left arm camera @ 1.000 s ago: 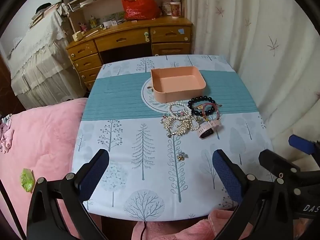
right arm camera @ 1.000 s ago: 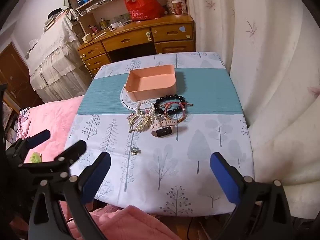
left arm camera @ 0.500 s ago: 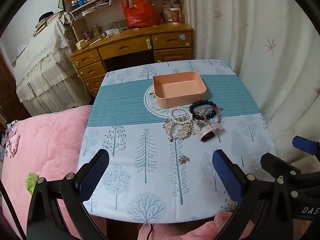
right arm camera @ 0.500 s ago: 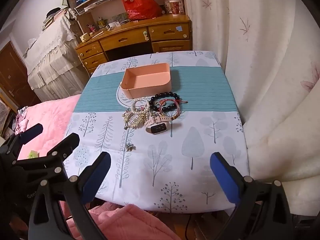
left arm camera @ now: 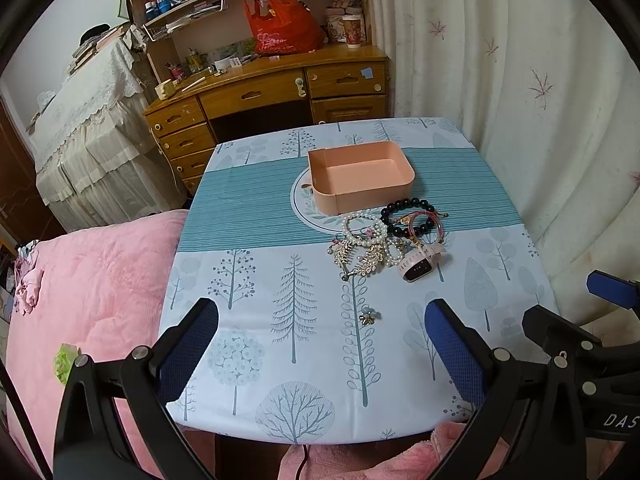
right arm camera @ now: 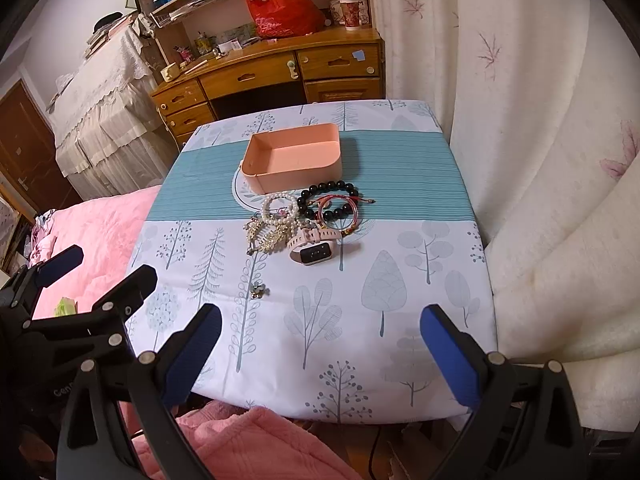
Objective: Organize jewelry
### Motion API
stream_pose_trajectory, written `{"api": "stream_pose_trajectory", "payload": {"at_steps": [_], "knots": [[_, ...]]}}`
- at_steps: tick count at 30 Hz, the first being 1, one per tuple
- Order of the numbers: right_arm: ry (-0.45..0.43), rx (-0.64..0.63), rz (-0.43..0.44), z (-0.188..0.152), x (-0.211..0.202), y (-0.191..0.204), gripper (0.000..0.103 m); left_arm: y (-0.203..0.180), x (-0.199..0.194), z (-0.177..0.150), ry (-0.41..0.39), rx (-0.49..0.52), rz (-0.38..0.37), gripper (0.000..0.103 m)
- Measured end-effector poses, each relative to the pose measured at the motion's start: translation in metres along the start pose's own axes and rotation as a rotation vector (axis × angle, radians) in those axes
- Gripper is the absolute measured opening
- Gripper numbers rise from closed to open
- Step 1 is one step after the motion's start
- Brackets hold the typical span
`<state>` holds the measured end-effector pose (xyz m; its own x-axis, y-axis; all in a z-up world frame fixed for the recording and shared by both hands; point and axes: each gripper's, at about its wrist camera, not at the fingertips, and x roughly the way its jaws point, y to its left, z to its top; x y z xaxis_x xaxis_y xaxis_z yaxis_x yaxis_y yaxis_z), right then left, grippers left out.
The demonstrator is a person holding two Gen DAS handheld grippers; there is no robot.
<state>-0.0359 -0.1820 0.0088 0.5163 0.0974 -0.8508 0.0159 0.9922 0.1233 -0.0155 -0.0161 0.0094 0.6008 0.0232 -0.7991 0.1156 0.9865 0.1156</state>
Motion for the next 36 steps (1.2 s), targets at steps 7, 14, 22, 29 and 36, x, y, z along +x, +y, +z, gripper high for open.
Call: {"api": "stream_pose_trajectory", "payload": {"at_steps": [7,14,22,29,36], "knots": [[0.001,0.0,-0.002,0.0,-0.001,-0.001,0.1,0.001,-0.002,-0.002,-0.003,-0.003,-0.003,0.102],[-0.001,-0.005,-0.005,0.001,-0.001,-0.001,0.1,0.002,-0.002,0.001,-0.01,-0.012,0.001,0.102],[0.0,-0.016,-0.006,0.004,-0.002,-0.002,0.1,-0.003,-0.002,0.007,-0.024,-0.006,0.008,0.102],[-0.002,-0.012,-0.005,0.005,-0.002,-0.004,0.1,-0.004,-0.001,0.008,-0.028,0.001,0.005,0.102],[-0.013,-0.012,0.013,0.006,-0.003,-0.004,0.1,0.005,0.005,0.015,-0.028,-0.015,0.007,0.102]]}}
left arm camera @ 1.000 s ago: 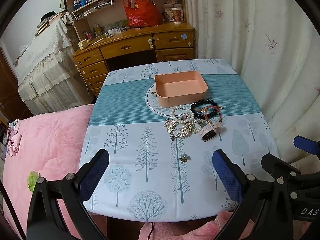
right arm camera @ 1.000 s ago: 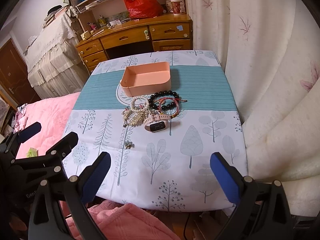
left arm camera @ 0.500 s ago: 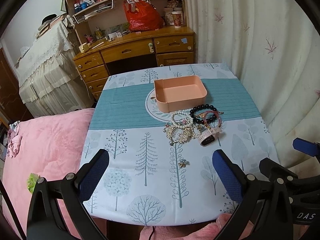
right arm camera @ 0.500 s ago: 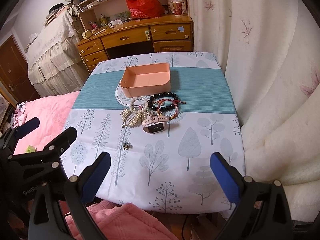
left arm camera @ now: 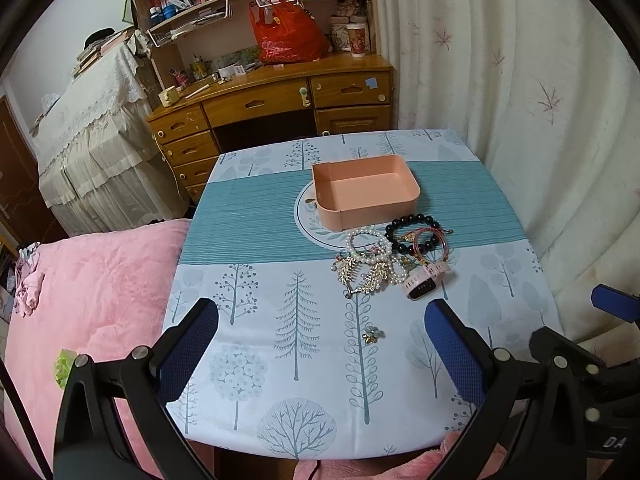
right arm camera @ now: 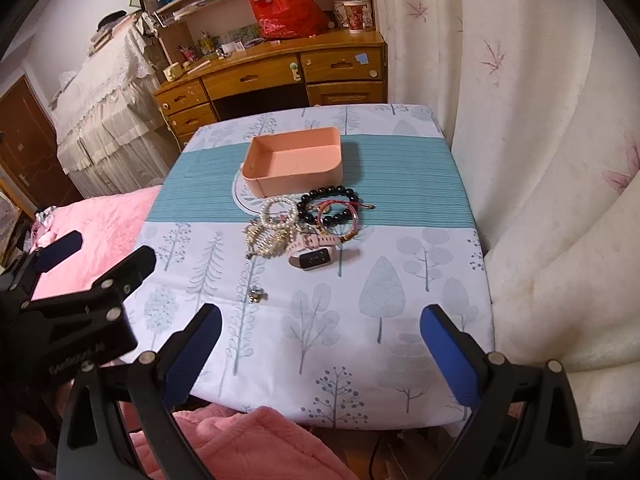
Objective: Organize jewelry
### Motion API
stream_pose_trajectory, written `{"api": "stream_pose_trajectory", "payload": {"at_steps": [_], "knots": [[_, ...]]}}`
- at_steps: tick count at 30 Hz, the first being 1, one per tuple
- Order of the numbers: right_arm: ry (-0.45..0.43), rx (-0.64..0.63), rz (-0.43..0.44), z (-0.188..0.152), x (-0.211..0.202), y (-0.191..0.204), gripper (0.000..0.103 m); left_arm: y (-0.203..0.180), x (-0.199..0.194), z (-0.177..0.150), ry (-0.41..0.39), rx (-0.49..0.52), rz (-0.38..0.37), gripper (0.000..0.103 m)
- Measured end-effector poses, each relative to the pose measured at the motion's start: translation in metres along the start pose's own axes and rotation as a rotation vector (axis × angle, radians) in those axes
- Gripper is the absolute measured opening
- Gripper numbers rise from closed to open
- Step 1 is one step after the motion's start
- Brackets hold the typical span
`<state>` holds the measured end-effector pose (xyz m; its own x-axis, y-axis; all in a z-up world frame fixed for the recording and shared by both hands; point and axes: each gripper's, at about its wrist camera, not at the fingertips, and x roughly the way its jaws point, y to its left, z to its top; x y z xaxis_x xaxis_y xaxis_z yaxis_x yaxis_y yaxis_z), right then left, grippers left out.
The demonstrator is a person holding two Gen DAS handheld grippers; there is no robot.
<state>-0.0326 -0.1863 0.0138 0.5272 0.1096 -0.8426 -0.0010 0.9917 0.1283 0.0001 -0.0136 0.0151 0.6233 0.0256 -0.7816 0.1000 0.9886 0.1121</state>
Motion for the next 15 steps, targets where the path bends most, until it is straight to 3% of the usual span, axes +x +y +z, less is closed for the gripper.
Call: {"api": "stream_pose_trajectory", "payload": {"at_steps": [6,11,15], "knots": [[-0.071,-0.007,0.013,0.002,-0.009,0.003,0.1,0.008,0.004,0.0,-0.01,0.003,-0.053,0.102],[-0.104,-0.042,0.0,0.006,-0.004,0.015,0.1,0.014,0.023,-0.004,0.058,0.038,-0.126,0.102],[-0.111,-0.128,-0.069,0.008,0.008,0.033,0.1,0.029,0.037,-0.004,0.104,0.073,-0.15,0.102]]}}
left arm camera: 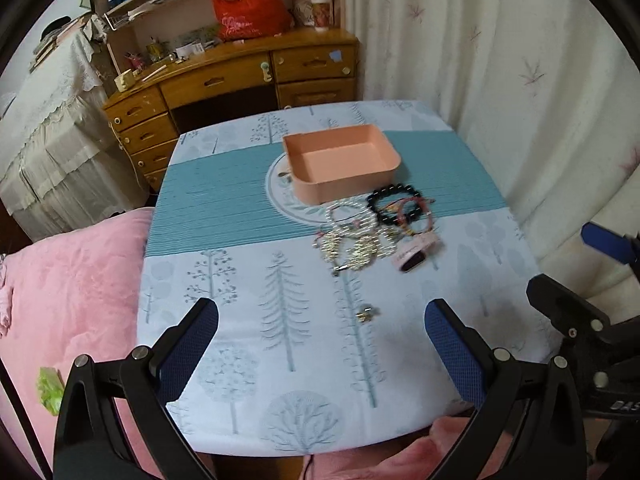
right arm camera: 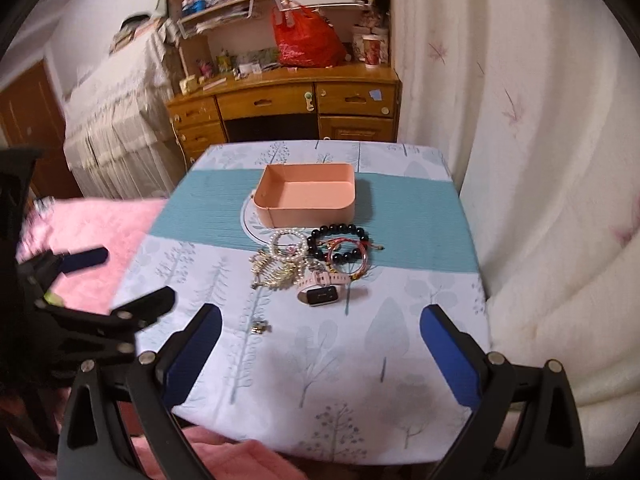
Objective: Organize jewelry
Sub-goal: 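Grasp the small flower brooch with the left tool while the right tool grasps the pink smartwatch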
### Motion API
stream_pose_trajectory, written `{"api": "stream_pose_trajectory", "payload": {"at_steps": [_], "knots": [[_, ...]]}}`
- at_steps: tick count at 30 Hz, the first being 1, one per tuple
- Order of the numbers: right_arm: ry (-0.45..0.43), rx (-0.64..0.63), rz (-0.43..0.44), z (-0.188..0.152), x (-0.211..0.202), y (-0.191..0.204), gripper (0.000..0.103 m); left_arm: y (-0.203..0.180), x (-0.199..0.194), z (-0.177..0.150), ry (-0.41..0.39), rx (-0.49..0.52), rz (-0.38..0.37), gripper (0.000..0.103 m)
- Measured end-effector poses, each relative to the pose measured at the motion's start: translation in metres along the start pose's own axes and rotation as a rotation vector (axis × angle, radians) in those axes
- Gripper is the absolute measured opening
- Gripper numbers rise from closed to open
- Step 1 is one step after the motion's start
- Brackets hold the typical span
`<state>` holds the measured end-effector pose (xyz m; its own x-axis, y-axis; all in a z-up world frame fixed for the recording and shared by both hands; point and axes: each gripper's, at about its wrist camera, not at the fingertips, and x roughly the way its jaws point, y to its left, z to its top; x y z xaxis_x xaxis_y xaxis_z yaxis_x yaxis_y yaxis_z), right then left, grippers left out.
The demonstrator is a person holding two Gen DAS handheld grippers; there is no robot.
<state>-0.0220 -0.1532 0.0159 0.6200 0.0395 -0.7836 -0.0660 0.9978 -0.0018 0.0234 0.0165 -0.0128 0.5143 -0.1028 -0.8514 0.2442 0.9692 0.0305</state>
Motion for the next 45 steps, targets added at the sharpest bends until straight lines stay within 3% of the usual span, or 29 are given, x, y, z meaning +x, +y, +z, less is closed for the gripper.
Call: {"api": "stream_pose_trajectory", "payload": {"at_steps": [3,8,11,13,18,22,25,30,36,38,40,45], "knots": [[0.046,-0.062,-0.04,0.002,0.015,0.013,0.1,0.02,0.011,0.009,0.035,-0.023,-0.047,0.102],[0.059,-0.137,0.009,-0.004,0.033,0.025,0.1,0.047,0.035,0.018,0.098,-0.019,-0.16,0.102],[0.057,-0.184,0.006,-0.015,0.047,0.028,0.1,0.048,0.054,0.016,0.152,0.046,-0.206,0.102],[0.057,-0.205,-0.014,-0.022,0.058,0.027,0.1,0.041,0.069,0.01,0.201,0.143,-0.241,0.102],[0.065,-0.149,-0.022,-0.042,0.097,0.009,0.1,0.021,0.097,-0.011,0.219,0.303,-0.306,0.1],[0.061,-0.16,0.012,-0.056,0.128,0.006,0.1,0.004,0.118,-0.021,0.152,0.342,-0.293,0.093],[0.063,-0.252,-0.001,-0.061,0.15,0.01,0.1,-0.016,0.134,-0.022,0.125,0.448,-0.271,0.078],[0.068,-0.369,0.059,-0.066,0.177,0.013,0.095,-0.04,0.152,-0.025,0.157,0.54,-0.328,0.072],[0.074,-0.394,0.139,-0.057,0.196,0.009,0.091,-0.067,0.169,-0.032,0.174,0.643,-0.302,0.049],[0.083,-0.382,0.168,-0.053,0.201,0.006,0.091,-0.07,0.174,-0.032,0.188,0.651,-0.3,0.032],[0.102,-0.357,0.212,-0.048,0.208,0.001,0.091,-0.071,0.178,-0.034,0.21,0.654,-0.285,0.023],[0.095,-0.356,0.218,-0.036,0.214,-0.004,0.083,-0.074,0.182,-0.032,0.241,0.622,-0.28,0.023]]}}
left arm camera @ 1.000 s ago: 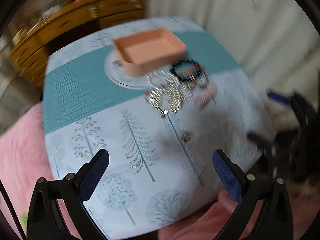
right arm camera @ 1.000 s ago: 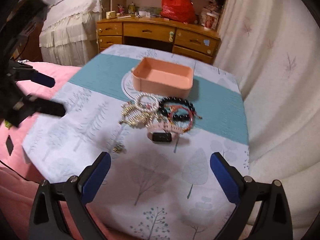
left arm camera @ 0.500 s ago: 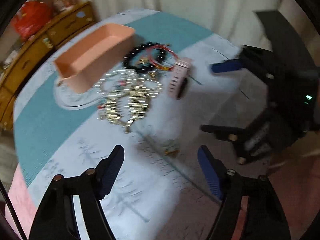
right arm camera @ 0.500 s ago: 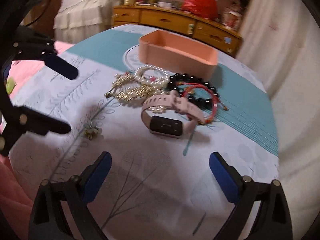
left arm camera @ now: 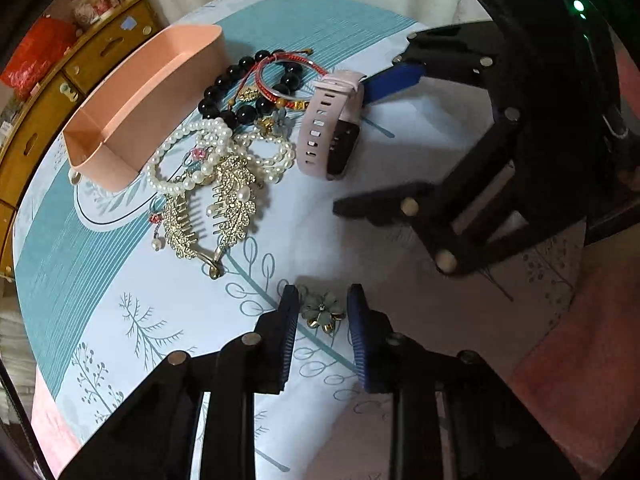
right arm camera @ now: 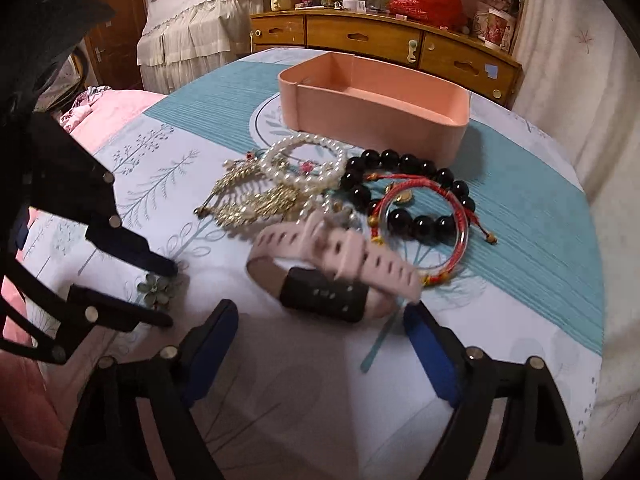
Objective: Organize jewelry
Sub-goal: 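Grasp the small flower brooch with the left tool while the right tool grasps the pink smartwatch, then carry brooch and smartwatch into the pink tray and open both tools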
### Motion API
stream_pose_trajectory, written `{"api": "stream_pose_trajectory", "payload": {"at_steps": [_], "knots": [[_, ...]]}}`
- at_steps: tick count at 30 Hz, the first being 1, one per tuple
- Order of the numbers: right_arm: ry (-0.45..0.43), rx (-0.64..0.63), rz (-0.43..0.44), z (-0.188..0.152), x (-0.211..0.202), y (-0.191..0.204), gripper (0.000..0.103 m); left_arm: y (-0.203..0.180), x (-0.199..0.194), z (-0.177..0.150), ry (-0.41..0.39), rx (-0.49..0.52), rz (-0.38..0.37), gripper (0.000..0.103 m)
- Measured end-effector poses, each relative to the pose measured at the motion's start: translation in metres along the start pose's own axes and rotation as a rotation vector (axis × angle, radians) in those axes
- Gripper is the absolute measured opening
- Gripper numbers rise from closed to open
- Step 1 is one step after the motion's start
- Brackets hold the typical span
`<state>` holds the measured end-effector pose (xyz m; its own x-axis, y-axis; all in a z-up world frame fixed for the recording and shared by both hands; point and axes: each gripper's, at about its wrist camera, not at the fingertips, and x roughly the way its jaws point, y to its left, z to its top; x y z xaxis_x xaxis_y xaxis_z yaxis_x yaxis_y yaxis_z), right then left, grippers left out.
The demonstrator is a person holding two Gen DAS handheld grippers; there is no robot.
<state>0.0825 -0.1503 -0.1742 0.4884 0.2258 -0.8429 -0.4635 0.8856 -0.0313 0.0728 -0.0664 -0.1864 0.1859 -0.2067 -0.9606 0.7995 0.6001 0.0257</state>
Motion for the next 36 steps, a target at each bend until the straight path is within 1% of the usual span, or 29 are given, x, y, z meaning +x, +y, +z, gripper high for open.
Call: {"api": "stream_pose_trajectory", "payload": {"at_steps": [1,2,3,4,6,7,8,10,13,19,23,25,28,30,31,33,36], "knots": [[-0.001,-0.013,-0.004,0.002,0.001,0.0,0.079,0.0,-0.001,0.0,0.006,-0.005,-0.006,0.018],[-0.004,-0.019,0.005,0.004,0.001,0.0,0.072,-0.001,0.0,0.001,0.014,-0.009,-0.009,0.018],[-0.006,-0.022,0.006,0.005,0.0,-0.001,0.067,-0.002,0.0,0.002,0.023,-0.014,-0.002,0.018],[-0.008,-0.026,0.01,0.006,-0.001,-0.001,0.06,-0.001,0.001,0.005,0.037,-0.02,0.006,0.018],[-0.002,-0.03,0.024,0.008,0.0,-0.004,0.058,-0.002,0.003,0.011,0.077,-0.04,0.006,0.018],[-0.001,-0.028,0.032,0.008,0.001,-0.005,0.058,-0.001,0.002,0.013,0.11,-0.063,-0.011,0.018],[0.005,-0.023,0.041,0.008,0.0,-0.007,0.057,0.0,0.001,0.016,0.122,-0.077,-0.021,0.018],[0.019,-0.001,0.059,0.011,-0.001,-0.01,0.057,0.004,-0.011,0.021,0.127,-0.1,-0.025,0.018],[0.002,0.051,0.07,0.016,-0.011,-0.017,0.057,0.017,-0.033,0.031,0.116,-0.122,-0.035,0.018],[-0.068,0.169,0.046,0.05,-0.034,-0.04,0.057,0.058,-0.083,0.057,0.033,-0.244,-0.048,0.018],[-0.127,0.246,0.002,0.084,-0.04,-0.06,0.057,0.103,-0.11,0.072,-0.066,-0.364,-0.04,0.018],[-0.145,0.285,-0.009,0.099,-0.04,-0.07,0.057,0.128,-0.119,0.08,-0.12,-0.4,-0.018,0.018],[-0.162,0.364,0.0,0.121,-0.036,-0.086,0.057,0.15,-0.123,0.092,-0.18,-0.434,0.013,0.018],[-0.151,0.424,0.005,0.136,-0.029,-0.096,0.057,0.165,-0.122,0.095,-0.215,-0.465,-0.006,0.018],[-0.147,0.445,0.006,0.141,-0.026,-0.098,0.058,0.174,-0.117,0.098,-0.233,-0.487,-0.011,0.018],[-0.144,0.482,0.014,0.151,-0.018,-0.103,0.059,0.182,-0.104,0.099,-0.235,-0.534,0.0,0.018],[-0.117,0.544,0.051,0.159,0.0,-0.108,0.059,0.202,-0.075,0.1,-0.254,-0.611,-0.015,0.018]]}}
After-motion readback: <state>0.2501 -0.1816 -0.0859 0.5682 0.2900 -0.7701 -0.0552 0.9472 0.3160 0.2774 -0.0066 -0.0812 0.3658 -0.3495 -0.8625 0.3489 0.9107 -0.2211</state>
